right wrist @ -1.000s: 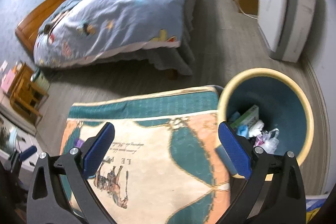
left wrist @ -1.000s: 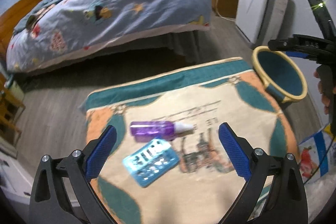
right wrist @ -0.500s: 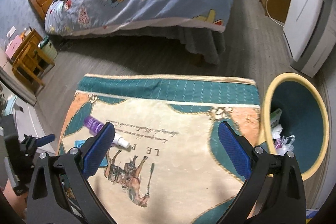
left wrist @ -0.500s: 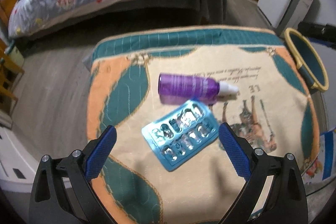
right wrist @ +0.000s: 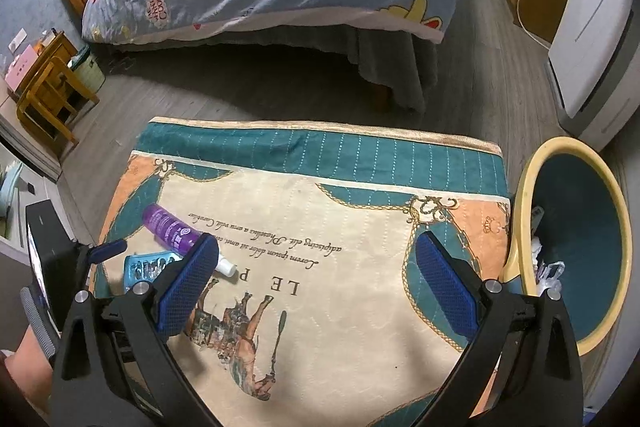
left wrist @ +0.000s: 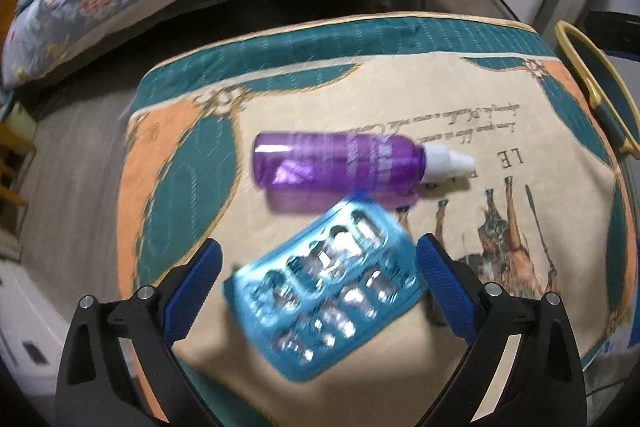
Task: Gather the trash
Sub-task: 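Grasp the blue blister pack with the left tool while the right grasps the purple spray bottle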
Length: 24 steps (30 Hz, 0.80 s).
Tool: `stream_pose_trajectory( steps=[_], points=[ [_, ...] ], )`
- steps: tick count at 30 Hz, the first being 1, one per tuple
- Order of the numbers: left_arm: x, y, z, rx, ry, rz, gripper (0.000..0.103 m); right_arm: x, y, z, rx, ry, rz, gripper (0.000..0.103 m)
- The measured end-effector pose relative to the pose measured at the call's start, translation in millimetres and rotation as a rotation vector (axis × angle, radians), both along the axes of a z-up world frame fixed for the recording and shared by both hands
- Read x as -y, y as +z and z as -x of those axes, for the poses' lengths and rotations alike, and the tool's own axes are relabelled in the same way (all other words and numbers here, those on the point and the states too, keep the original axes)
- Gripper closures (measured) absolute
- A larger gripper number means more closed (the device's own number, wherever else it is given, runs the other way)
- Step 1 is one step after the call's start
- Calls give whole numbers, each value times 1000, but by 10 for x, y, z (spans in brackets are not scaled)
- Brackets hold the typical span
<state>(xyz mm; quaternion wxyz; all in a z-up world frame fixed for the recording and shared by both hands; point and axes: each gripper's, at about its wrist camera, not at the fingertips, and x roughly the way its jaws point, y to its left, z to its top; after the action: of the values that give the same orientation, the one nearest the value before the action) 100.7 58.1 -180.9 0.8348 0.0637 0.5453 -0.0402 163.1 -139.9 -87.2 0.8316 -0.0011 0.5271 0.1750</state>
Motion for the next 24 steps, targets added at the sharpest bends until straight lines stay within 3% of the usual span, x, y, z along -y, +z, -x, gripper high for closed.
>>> stream_pose_trajectory(
  steps=[9, 11, 15, 18, 20, 22, 24],
  points=[
    [62, -111, 88, -124, -91, 50, 6, 98, -34, -58, -22, -28, -32, 6],
    [98, -147, 161, -159, -115, 37, 6, 98, -37, -64, -26, -29, -38, 6],
    [162, -161, 239, -151, -171, -14, 6, 75, -37, -68, -24, -25, -34, 6],
    [106, -135, 234, -135, -152, -1, 16, 53, -24, -65, -20, -21, -34, 6],
    [26, -88, 192, -122, -139, -1, 32, 28, -24, -54, -17, -11, -26, 6],
    [-83, -35, 140, -136, -126, 47, 33, -9, -32, -40, -13, 5, -13, 6],
    [-106, 47, 163, -134, -119, 32, 33, -58, -60, -34, -16, 19, -3, 6]
  ],
)
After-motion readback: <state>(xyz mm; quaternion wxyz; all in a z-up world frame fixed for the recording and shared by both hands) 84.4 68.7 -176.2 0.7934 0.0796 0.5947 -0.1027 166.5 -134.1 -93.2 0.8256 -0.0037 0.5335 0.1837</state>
